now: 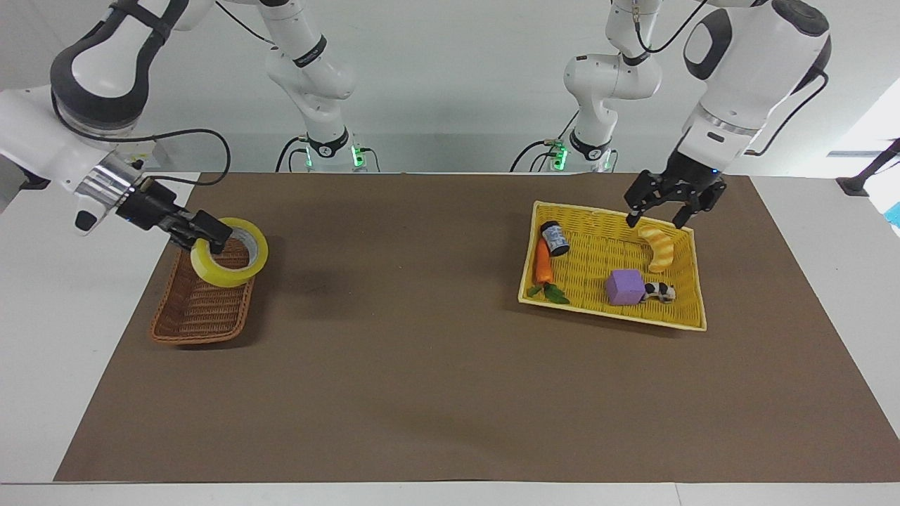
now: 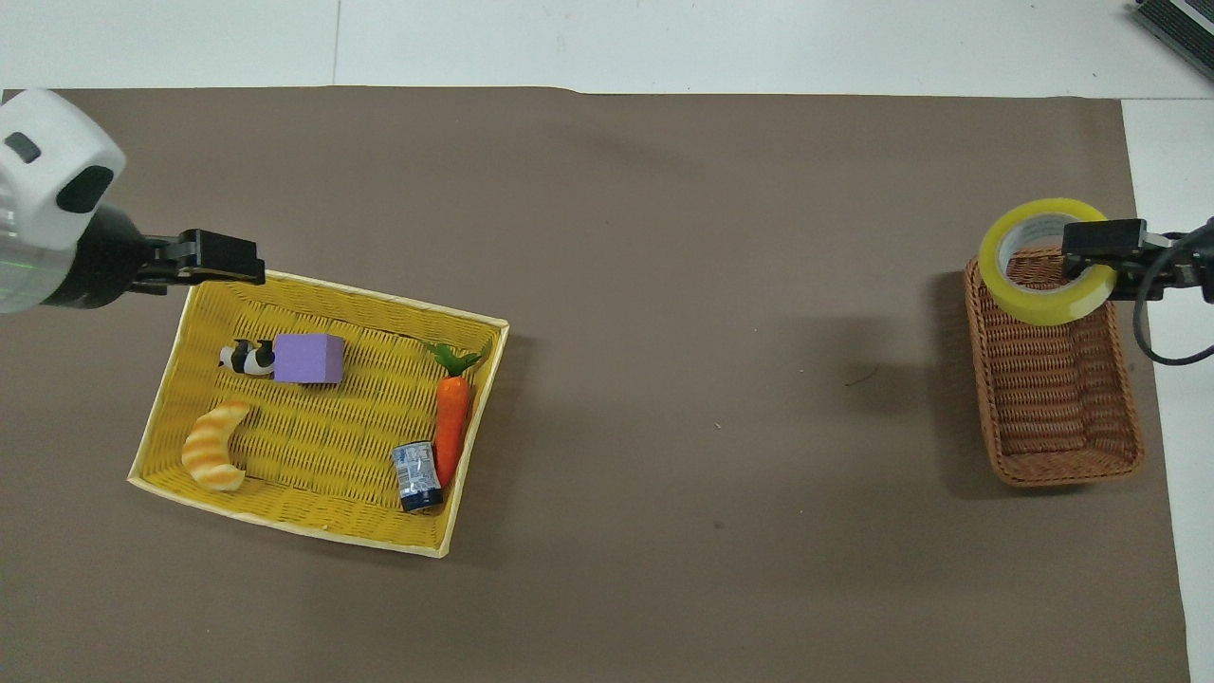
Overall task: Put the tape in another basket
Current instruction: 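Carry the tape to the wicker basket with the right gripper while the left withdraws, then lower the tape into the wicker basket and open the right gripper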
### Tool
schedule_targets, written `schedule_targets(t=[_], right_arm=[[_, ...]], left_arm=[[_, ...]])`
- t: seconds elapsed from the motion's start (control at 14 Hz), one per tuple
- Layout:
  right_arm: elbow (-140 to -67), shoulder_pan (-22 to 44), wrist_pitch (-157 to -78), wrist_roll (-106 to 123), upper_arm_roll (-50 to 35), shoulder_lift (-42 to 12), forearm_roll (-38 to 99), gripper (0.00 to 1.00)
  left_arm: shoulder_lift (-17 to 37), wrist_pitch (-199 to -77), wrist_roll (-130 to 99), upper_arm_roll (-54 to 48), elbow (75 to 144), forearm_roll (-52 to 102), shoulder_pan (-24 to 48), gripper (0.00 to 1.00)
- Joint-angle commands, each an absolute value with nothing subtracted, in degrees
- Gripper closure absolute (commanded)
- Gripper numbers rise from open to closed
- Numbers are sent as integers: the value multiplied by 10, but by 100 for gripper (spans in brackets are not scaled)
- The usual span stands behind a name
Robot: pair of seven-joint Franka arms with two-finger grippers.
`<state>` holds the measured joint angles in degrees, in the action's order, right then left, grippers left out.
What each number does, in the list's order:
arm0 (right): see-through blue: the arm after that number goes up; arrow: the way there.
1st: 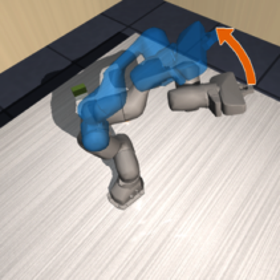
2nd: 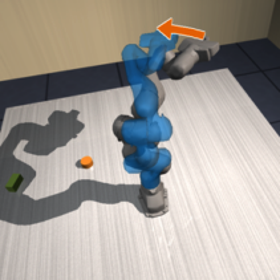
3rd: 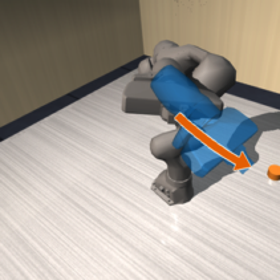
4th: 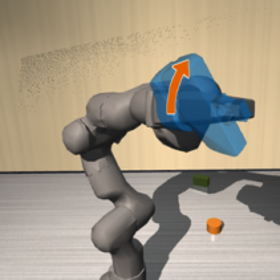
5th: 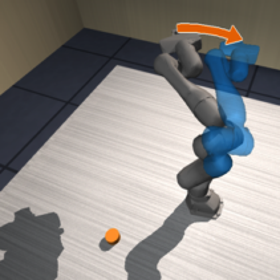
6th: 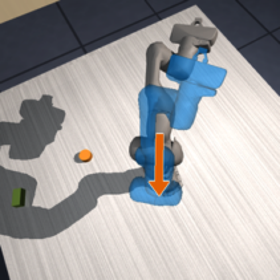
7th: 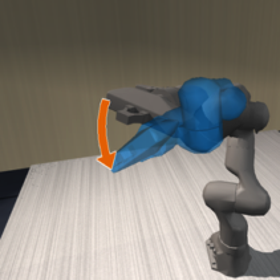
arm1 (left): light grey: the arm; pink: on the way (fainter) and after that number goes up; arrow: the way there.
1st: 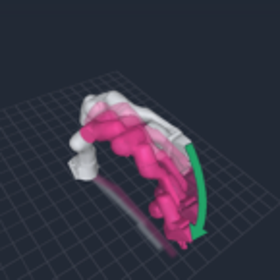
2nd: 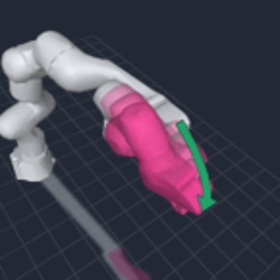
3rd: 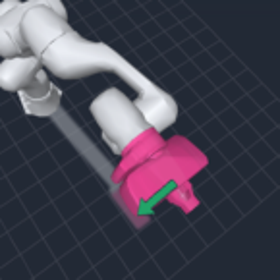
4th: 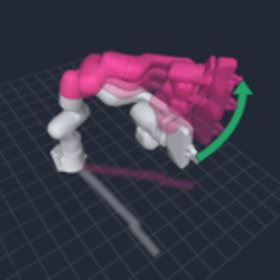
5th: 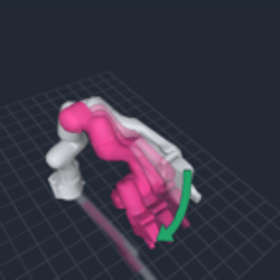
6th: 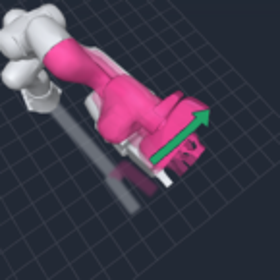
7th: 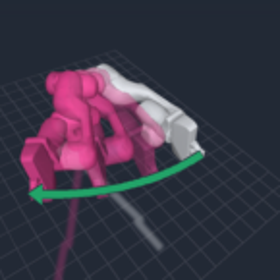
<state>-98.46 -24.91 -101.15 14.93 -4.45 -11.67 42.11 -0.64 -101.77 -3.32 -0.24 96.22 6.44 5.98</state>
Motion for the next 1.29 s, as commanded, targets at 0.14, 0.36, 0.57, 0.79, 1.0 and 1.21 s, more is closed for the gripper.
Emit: schedule_targets(t=[0.14, 0.36, 0.57, 0.79, 1.0, 1.21], right_arm=[[-989, -294, -1024, 238, -44, -181, 408, 100], [-991, -317, -1029, 302, -42, -219, 408, 100], [-1016, -323, -1038, 337, -40, -223, 408, 100], [-1030, -321, -1039, 366, -38, -218, 396, 87], [-1042, -320, -1059, 399, -38, -216, 363, 75], [-1047, -319, -1060, 397, -38, -215, 363, 3]], left_arm=[[-5, -938, 73, -9, 918, -28, 39, 0], [-5, -937, 70, -10, 918, -18, 29, 0], [2, -886, 69, -10, 892, 2, 25, 0], [10, -874, 64, -10, 869, 21, 12, 0], [4, -891, 68, -10, 873, 15, 11, 0], [-4, -889, 67, -11, 875, 15, 13, 0]])
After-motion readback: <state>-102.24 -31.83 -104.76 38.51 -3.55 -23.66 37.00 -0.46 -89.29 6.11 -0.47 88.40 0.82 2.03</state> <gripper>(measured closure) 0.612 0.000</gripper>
